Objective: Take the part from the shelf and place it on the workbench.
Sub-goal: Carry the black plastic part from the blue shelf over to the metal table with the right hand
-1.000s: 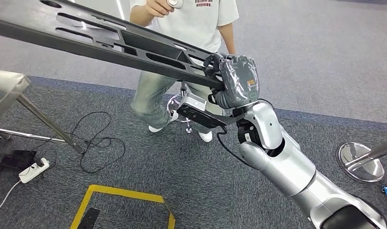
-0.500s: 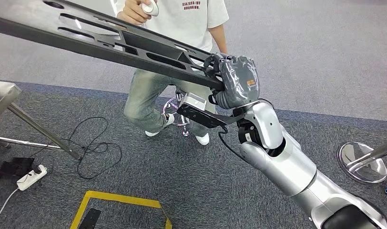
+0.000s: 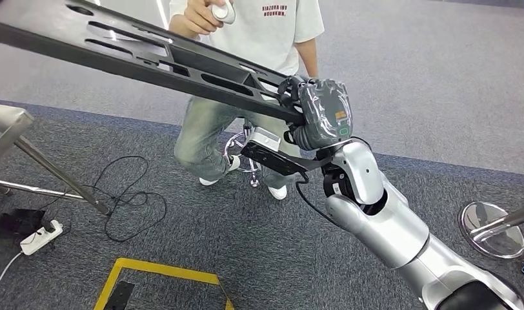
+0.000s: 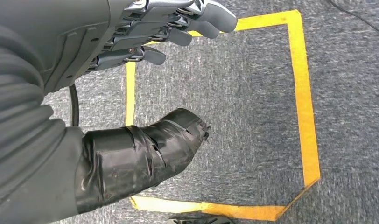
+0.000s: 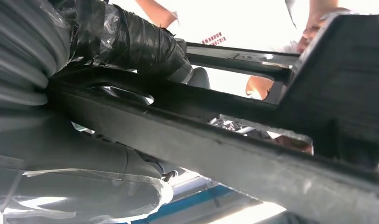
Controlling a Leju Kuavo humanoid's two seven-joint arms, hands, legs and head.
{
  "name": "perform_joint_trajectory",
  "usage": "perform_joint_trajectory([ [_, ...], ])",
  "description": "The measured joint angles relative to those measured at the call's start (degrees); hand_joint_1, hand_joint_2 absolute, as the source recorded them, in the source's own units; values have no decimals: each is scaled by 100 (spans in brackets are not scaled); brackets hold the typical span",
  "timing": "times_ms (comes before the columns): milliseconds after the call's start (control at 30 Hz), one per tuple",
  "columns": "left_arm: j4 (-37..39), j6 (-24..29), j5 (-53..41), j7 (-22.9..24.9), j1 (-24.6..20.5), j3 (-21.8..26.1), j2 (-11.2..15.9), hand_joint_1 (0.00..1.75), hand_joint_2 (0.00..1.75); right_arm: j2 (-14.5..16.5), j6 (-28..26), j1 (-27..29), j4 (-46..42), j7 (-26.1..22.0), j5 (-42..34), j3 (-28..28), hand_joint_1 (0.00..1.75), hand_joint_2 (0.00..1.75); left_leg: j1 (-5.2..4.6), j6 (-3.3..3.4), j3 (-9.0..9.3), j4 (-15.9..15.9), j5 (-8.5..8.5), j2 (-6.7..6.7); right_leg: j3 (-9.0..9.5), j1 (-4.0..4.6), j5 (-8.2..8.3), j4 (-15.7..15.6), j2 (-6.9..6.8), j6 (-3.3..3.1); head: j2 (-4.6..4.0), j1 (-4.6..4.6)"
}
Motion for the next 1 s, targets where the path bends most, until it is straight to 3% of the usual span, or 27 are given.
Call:
perform_joint_trajectory([
  [67,0,10,1,-4,-5,0,-5,0,175,-13,-22,0,-2,10,46,-1,175,175,12,-60,-19,75,-51,-83,316,-38,294,-698,140,10,0,-4],
  [100,0,12,7,-16,-7,0,-7,0,175,-20,-34,3,-6,6,67,-2,175,175,18,-97,-42,105,-63,-124,413,-40,338,-901,199,4,0,-6],
  [133,0,11,16,-33,-3,0,-7,0,175,-27,-43,7,-9,1,85,-2,175,175,25,-133,-66,118,-66,-162,454,-30,318,-978,235,-13,0,-4],
  [200,0,8,53,-77,30,0,-4,0,175,-30,-53,9,-16,-16,117,-2,175,175,50,-209,-93,109,-56,-229,478,-11,320,-1012,171,-82,0,2],
  [267,0,-4,83,-114,70,0,2,0,175,-23,-59,0,-19,-41,149,-2,175,175,57,-266,-159,258,-148,-142,524,-17,333,-1058,87,-167,-1,-13],
  [333,1,-26,95,-143,78,0,13,0,175,-5,-65,-12,-20,-70,164,-2,175,175,53,-305,-411,787,-407,22,560,-7,327,-1082,-1,-225,-1,-34],
  [400,1,-44,101,-159,77,0,21,0,175,14,-68,-16,-19,-86,168,-2,175,175,55,-330,-733,1398,-653,76,567,14,312,-1080,-79,-255,0,-41],
  [433,1,-48,101,-165,81,0,20,0,175,23,-67,-14,-19,-87,168,-2,175,175,55,-333,-852,1601,-700,82,571,24,306,-1079,-119,-263,0,-41],
  [500,0,-55,102,-170,93,0,18,0,175,41,-67,-12,-19,-90,169,-2,175,175,53,-322,-885,1586,-566,102,582,44,288,-1077,-210,-270,-1,-41],
  [567,0,-56,105,-172,95,0,22,0,175,62,-67,-14,-19,-91,169,-2,175,175,35,-277,-539,875,-200,215,615,61,260,-1076,-304,-258,-1,-40],
  [633,0,-49,108,-186,80,0,28,0,175,75,-65,-27,-19,-92,170,-2,175,175,-25,-197,-213,247,1,366,645,91,224,-1074,-387,-217,-1,-36],
  [667,0,-43,108,-199,74,0,31,0,175,76,-63,-34,-19,-93,172,-2,175,175,-53,-159,-151,117,11,396,657,103,210,-1077,-427,-191,-1,-34],
  [733,0,-22,103,-227,78,0,33,0,175,76,-58,-41,-19,-96,174,-2,175,175,-68,-95,-144,82,14,300,681,111,190,-1095,-504,-136,-1,-28],
  [800,0,-4,99,-240,90,0,33,0,175,76,-57,-43,-20,-97,176,-2,175,175,-43,-37,-109,31,38,209,652,96,90,-988,-425,-81,0,-24],
  [867,0,6,98,-248,82,0,32,0,175,75,-56,-43,-20,-99,178,-2,175,175,-21,18,-77,-3,53,124,406,79,-207,-457,-216,-53,-1,-7],
  [933,0,9,97,-252,70,0,33,0,175,74,-56,-25,-19,-102,178,-2,175,175,-21,46,-73,0,49,19,11,78,-502,302,-110,-42,-1,7],
  [967,0,9,96,-253,71,0,33,0,175,74,-56,-13,-16,-102,178,-2,175,175,-20,48,-71,6,45,-42,-121,74,-523,517,-97,-38,0,8],
  [1000,0,9,96,-254,74,0,32,0,175,74,-56,-5,-15,-102,178,-2,175,175,-18,46,-67,14,41,-107,-152,67,-430,517,-91,-36,0,7],
])
